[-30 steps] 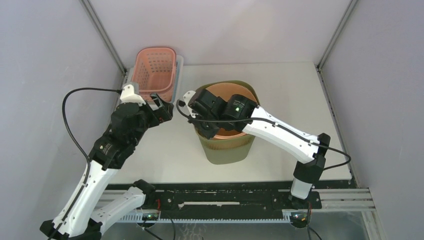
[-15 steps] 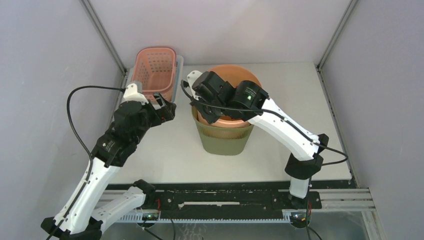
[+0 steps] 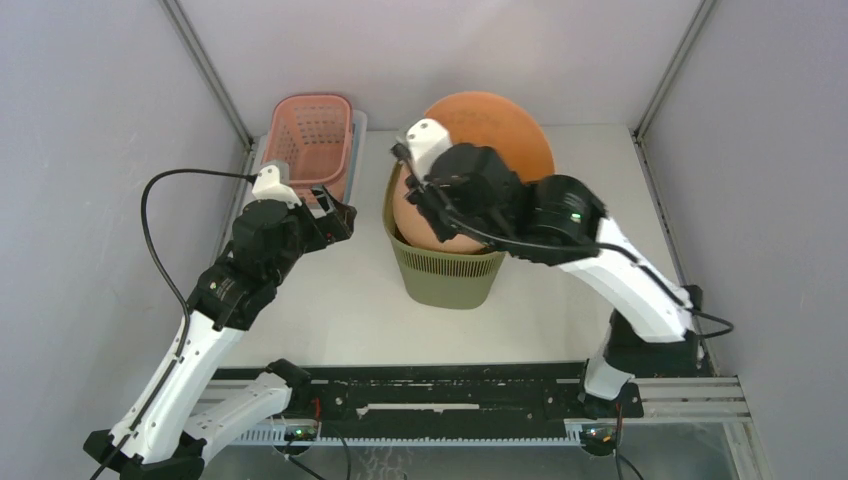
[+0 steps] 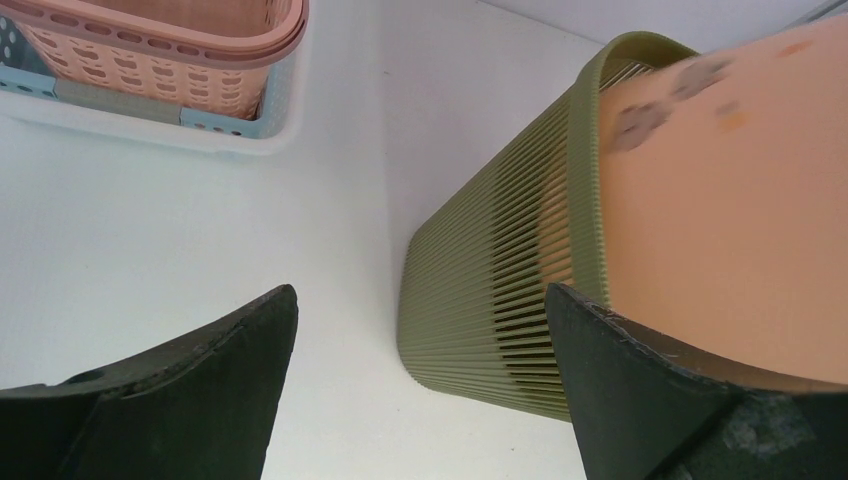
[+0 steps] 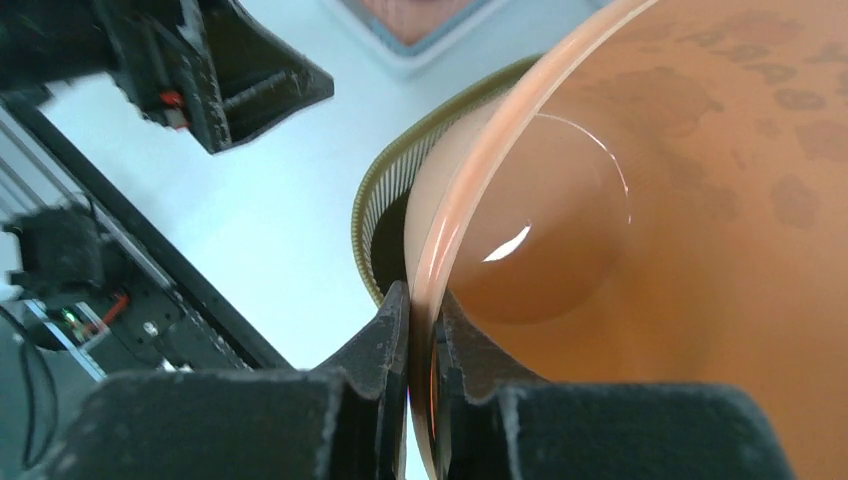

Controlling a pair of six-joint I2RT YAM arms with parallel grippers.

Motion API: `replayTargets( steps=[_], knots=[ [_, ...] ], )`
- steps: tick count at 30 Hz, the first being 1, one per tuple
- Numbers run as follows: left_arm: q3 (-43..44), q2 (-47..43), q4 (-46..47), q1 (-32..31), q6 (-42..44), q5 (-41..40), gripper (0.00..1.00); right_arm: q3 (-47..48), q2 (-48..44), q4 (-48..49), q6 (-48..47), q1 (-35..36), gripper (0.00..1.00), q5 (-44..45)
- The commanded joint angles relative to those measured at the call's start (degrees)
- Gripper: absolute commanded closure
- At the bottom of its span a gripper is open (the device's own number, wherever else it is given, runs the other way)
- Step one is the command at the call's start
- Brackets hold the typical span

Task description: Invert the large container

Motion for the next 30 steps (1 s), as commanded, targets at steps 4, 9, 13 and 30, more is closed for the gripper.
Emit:
replayTargets(
  steps=[4,9,13,30],
  knots=[
    [-1.21,-0.33,2.2,0.3,0.89,0.79,0.03,-4.54,-17.29,17.05,-4.01,3.74,1.0,13.31],
    [-1.39,-0.17,2.24,0.3,0.63,1.17,0.03,-18.14,-31.19,31.51,-5.13,4.37,1.0,19.9],
    [-1.28,-0.1,2.24,0.3,0.55,1.51,0.03,-26.12,-40.17,40.4,-9.16,4.37,1.0,28.52],
    [1.14,-2.31,-5.66,-13.5,0.13,-3.35,0.08,-33.99,-35.91,12.59,11.62,-16.71,1.0,21.63]
  ],
)
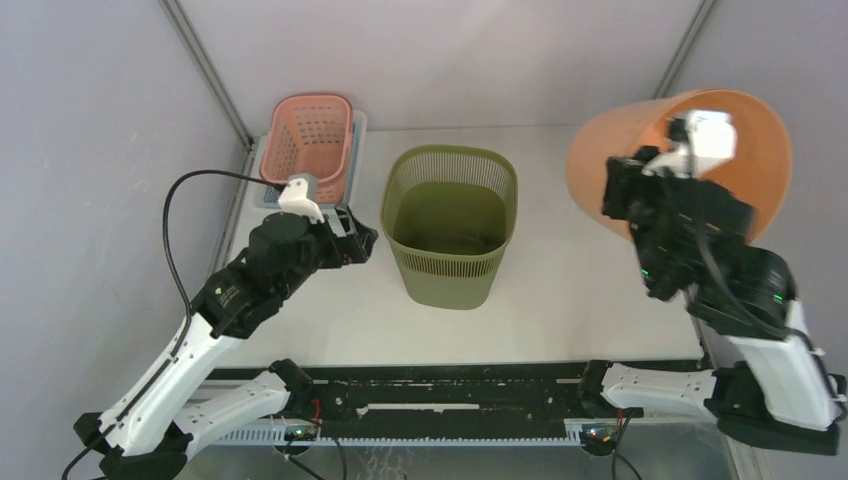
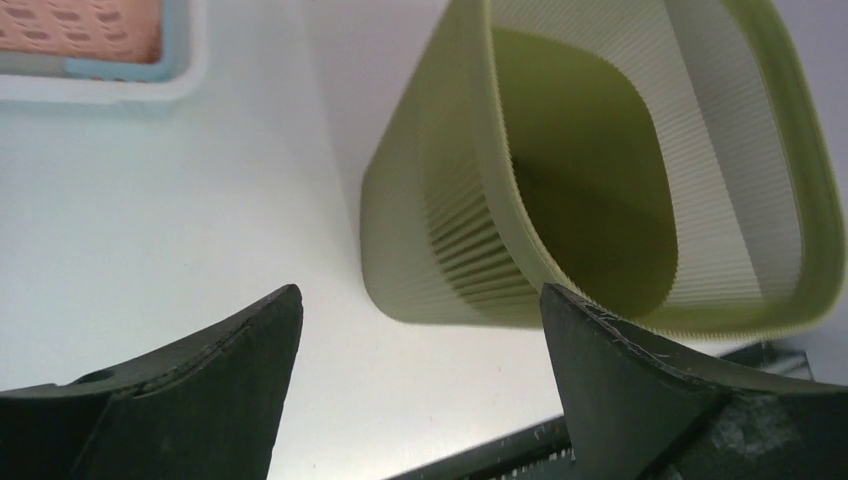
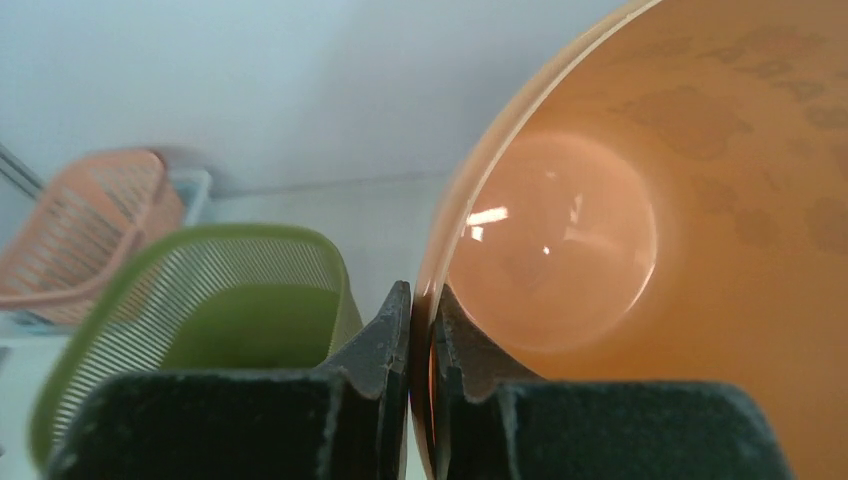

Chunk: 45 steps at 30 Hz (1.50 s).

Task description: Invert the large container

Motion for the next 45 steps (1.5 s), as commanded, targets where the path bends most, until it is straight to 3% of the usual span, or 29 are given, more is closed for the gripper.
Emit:
replayTargets(
  steps=[1,5,10,16,22,27,32,36,45],
  knots=[
    [0.79,-2.6,-3.6,-5.74,-0.36,-3.79,0.08,-2.74,6.54,-11.71,10.38,-14.76,1.0,-21.71],
    [-2.7,-6.22,-5.41,-11.8,-2.71,-6.88,0.08,-14.37,4.38,-4.95,11.22,-26.02,1.0,-35.51],
    [-6.54,-9.41,-7.8,-16.86,-5.41,-9.12,0.08,-22.16,4.26,-3.86,12.34,-32.32,1.0,-44.37],
    [-10.91,-7.15,-6.16,-24.95,-9.73,-10.14,0.09,-30.07,5.05,-1.51,14.47,-33.17,1.0,-50.68],
    [-17.66,0.53,3.31,-31.8,-13.01,-9.57,0.08,-31.88,7.01,2.5,15.86,-31.54,1.0,-53.68],
    [-23.83,7.04,17.55,-32.07,-14.21,-6.24,0.08,-31.88,8.99,7.03,17.28,-28.33,1.0,-54.89],
    [-22.8,18.21,23.87,-32.07,-13.97,-6.5,0.08,-31.88,11.63,10.0,18.1,-25.75,1.0,-54.71],
    [-20.82,25.36,27.33,-31.63,-14.28,-11.09,0.07,-31.88,13.65,12.67,18.23,-25.89,1.0,-55.08],
    [-17.78,36.6,35.76,-22.95,-13.94,-12.57,0.07,-31.79,17.02,15.33,17.06,-30.54,1.0,-57.02]
  ],
)
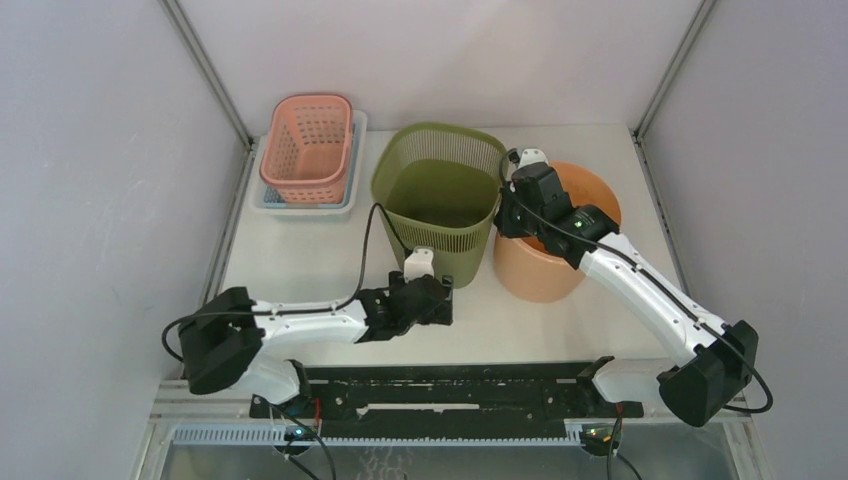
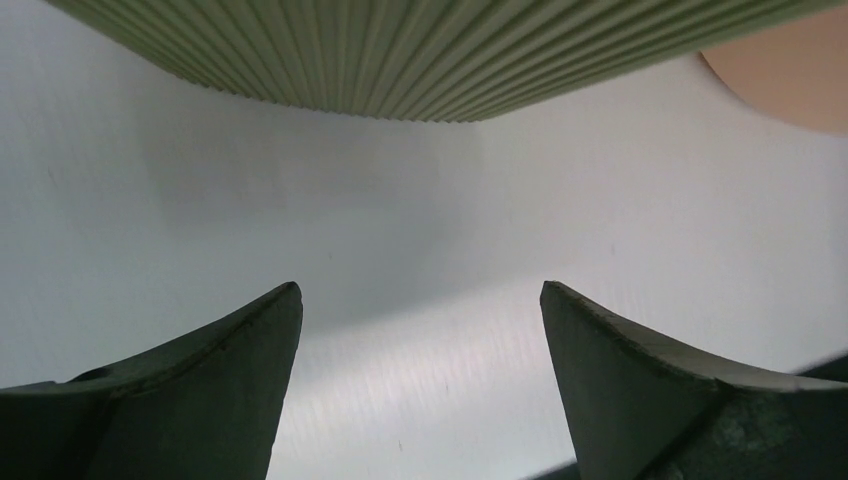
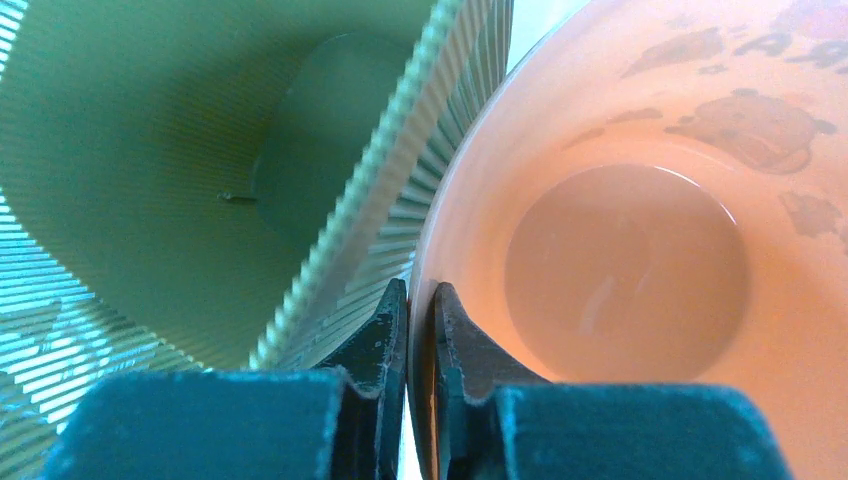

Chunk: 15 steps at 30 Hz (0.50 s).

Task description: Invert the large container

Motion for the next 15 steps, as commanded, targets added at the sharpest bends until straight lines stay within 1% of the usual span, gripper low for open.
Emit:
replayTargets(
  steps=[1,4,9,15],
  knots=[
    [5.24,4.7,7.94,5.47,0.7,-1.32,0.07,0.76,0.14,4.56,1.63,-1.97,1.0,-2.67],
    [9.38,9.95,9.72,8.51,2.94,-0.87,0.07,0.76,-0.62,2.11,0.85,-3.23,1.0,-2.12],
    [18.74,18.3,11.19,14.27,5.93,3.44,0.07,0.71,-2.3,-2.65,-0.4,-4.24,1.0,-1.28],
    [30.66,25.49,11.42,19.98,10.02,6.42,0.07,0.76,-4.58,-5.45,-1.65,-4.6,1.0,-2.28]
  ],
)
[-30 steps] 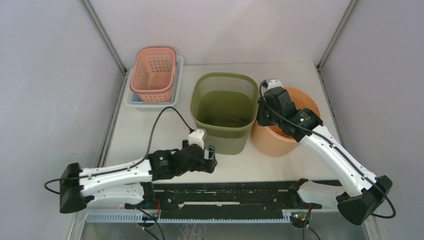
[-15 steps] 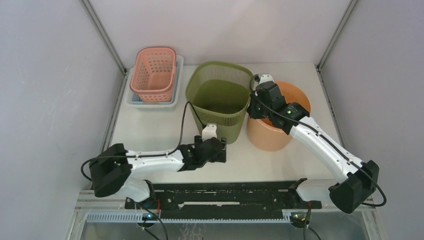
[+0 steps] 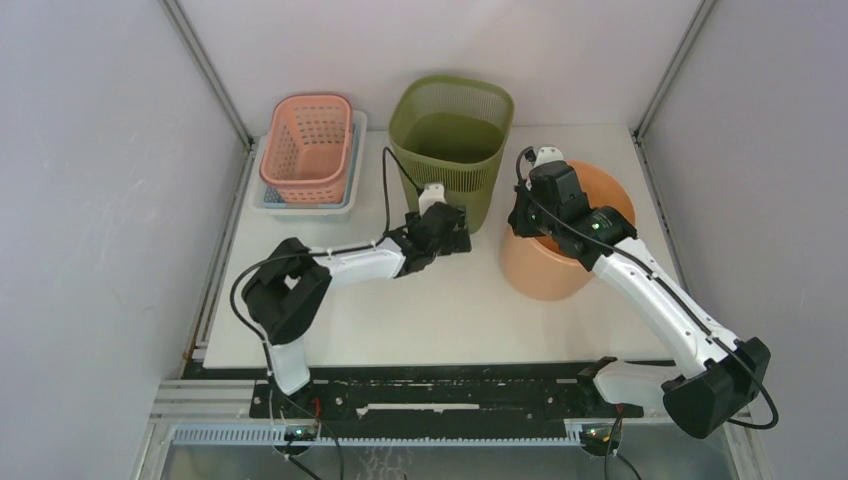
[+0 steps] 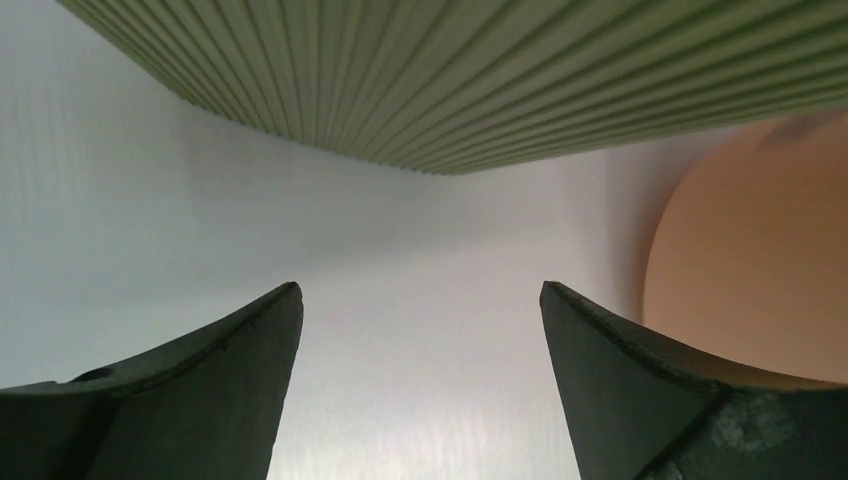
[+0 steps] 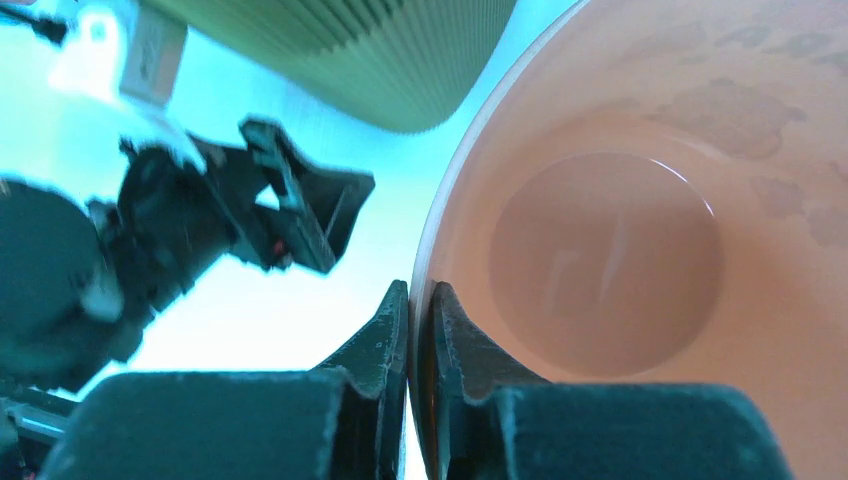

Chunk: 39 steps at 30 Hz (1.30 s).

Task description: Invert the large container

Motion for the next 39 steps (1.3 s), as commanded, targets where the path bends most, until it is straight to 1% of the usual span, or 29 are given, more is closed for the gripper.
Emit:
replayTargets(
  steps=[1,5,11,13,15,17,18,20,22,26,27,28,34,39],
  knots=[
    [10.2,3.53,3.02,4.3,4.7,2.72,0.07,0.73,-2.34,-3.8,0.13,-0.75,1.0,-1.79],
    [16.9,7.67,3.02,7.37,6.41,5.3,0.08,0.73,-2.18,-4.65,0.09,-0.75,1.0,-2.41],
    [26.63,15.62,3.49,9.85,10.13,8.8,0.08,0.73,-0.96,-4.36,-0.2,-0.35,1.0,-3.09],
    [28.33,17.13,4.36,10.87,10.59,11.01,0.08,0.8,-0.5,-4.14,-0.5,-0.4,0.99,-3.28],
    [28.36,16.62,5.15,11.83,10.76,13.35,0.08,1.22,0.25,-4.82,-1.01,-0.42,0.83,-3.5],
    [26.18,13.61,5.52,11.93,11.22,14.08,0.08,2.12,1.04,-6.06,-1.55,-0.37,0.63,-3.25],
    [24.47,11.58,6.17,11.81,11.27,14.29,0.08,2.54,1.3,-6.65,-1.76,-0.42,0.56,-2.84],
    [21.21,7.02,6.94,11.59,11.73,14.58,0.08,3.91,1.83,-8.09,-1.97,-0.42,0.46,-2.14],
    [19.89,3.46,5.16,11.58,11.72,15.07,0.07,5.68,2.74,-10.28,-1.98,-0.43,0.41,-1.5],
    [18.33,-2.4,-1.33,11.54,11.16,15.81,0.05,8.85,4.86,-14.48,-1.51,-0.06,0.4,-0.04],
    [17.35,-4.12,-2.29,11.45,10.91,15.45,0.02,9.54,5.46,-15.68,-1.34,0.35,0.4,0.7],
    [16.13,-5.95,-3.39,11.34,10.58,14.71,0.0,10.22,6.23,-16.49,-1.2,0.78,0.4,1.51],
    [7.54,-18.03,-11.0,10.96,8.66,9.19,0.0,14.47,13.91,-20.85,-0.13,4.2,0.42,4.79],
    [-2.39,-29.87,-13.53,10.9,7.6,7.04,0.0,17.42,19.91,-24.02,1.86,6.17,0.44,7.86]
  ],
)
